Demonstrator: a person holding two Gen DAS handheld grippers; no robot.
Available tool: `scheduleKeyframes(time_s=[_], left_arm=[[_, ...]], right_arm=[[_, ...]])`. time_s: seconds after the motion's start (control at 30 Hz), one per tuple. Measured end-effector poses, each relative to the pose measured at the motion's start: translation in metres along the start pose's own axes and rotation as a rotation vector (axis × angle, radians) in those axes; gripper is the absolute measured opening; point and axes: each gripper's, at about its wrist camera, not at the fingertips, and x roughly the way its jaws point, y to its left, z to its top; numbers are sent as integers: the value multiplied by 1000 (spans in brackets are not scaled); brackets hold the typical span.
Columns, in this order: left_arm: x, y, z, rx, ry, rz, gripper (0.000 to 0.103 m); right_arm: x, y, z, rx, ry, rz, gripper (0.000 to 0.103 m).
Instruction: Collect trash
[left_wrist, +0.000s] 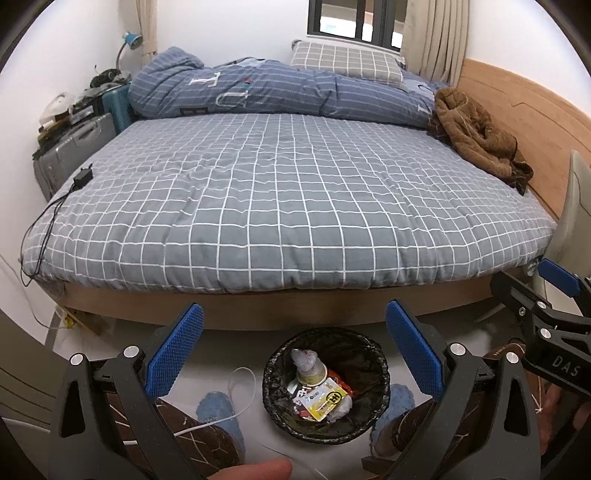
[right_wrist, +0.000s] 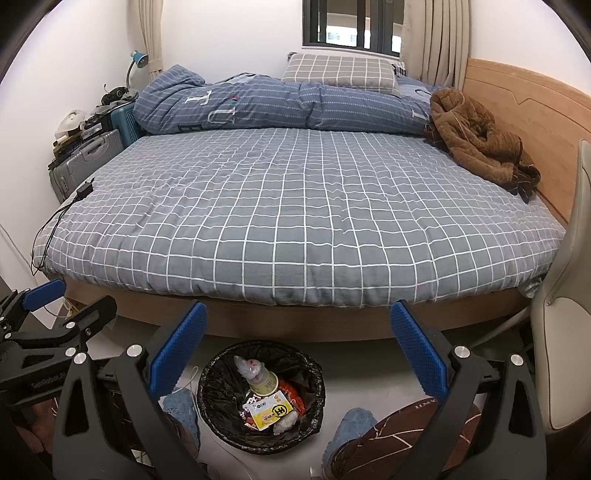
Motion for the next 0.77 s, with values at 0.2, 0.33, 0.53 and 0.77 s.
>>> scheduleKeyframes(time_s=[0.2, 0.33, 0.53, 0.77], left_arm=[[2, 0, -2, -3, 11, 2, 97], [3, 0, -3, -10, 14, -8, 97], [6, 2, -4, 1, 27, -12, 97], [6, 4, -3, 0, 26, -9, 97]], right_arm=[[2, 0, -2, 0, 2, 0, 95], [2, 0, -2, 0, 1, 2, 95], [3, 0, -2, 0, 3, 0, 95], [4, 3, -7, -2, 2, 6, 95]])
